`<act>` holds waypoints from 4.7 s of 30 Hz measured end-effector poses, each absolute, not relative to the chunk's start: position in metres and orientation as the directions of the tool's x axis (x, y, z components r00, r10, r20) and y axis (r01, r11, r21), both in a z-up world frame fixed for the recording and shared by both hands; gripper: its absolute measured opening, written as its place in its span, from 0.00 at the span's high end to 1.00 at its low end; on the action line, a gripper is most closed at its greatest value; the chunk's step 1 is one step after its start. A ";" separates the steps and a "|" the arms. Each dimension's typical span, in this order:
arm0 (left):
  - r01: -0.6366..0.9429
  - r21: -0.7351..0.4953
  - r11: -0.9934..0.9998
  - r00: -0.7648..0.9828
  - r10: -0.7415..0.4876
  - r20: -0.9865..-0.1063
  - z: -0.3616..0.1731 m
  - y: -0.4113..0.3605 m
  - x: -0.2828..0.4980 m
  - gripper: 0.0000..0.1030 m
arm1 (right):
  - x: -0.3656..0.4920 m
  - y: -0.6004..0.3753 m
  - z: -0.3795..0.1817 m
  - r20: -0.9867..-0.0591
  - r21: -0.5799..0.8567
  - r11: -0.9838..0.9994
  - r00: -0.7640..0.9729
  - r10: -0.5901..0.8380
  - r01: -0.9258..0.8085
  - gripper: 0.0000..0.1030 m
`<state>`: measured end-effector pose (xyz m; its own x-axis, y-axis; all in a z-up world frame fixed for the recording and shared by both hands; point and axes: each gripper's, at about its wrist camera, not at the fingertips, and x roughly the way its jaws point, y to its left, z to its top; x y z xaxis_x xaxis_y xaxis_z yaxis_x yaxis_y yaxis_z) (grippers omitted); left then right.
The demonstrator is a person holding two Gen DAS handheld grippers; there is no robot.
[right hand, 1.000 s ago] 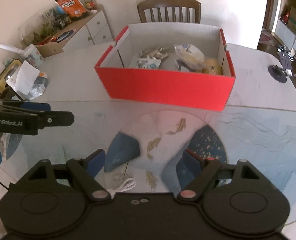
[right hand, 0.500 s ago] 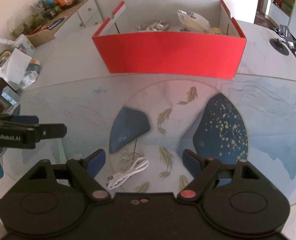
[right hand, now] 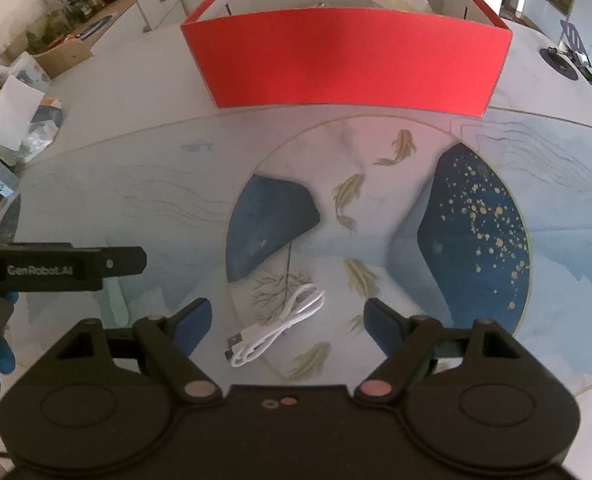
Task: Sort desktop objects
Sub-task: 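Grasp the pale green stick with the left tool while the right tool grasps the white cable, then lift and carry the green stick and white cable with both tools to the red box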
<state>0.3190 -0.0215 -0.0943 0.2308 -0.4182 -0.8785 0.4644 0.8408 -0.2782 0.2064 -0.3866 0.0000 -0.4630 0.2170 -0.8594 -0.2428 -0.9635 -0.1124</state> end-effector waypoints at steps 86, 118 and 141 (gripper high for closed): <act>0.509 -0.383 0.771 0.288 -0.572 -0.768 -0.065 -0.018 0.272 0.93 | 0.269 -0.307 0.053 -0.821 -0.129 -0.953 -0.510 0.258 -0.275 0.89; 0.580 -0.425 0.695 0.341 -0.681 -0.648 0.009 -0.047 0.279 0.94 | 0.248 -0.304 0.119 -0.750 -0.107 -0.972 -0.625 0.218 -0.211 0.89; 0.641 -0.406 0.652 0.381 -0.729 -0.569 0.071 -0.097 0.327 0.94 | 0.200 -0.307 0.179 -0.689 -0.162 -0.980 -0.698 0.196 -0.116 0.89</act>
<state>0.3267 -0.0968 0.0715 0.3809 -0.7288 -0.5690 0.6407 0.6518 -0.4058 0.1996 -0.3070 0.1788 -0.6982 0.1960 -0.6885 -0.1157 -0.9800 -0.1617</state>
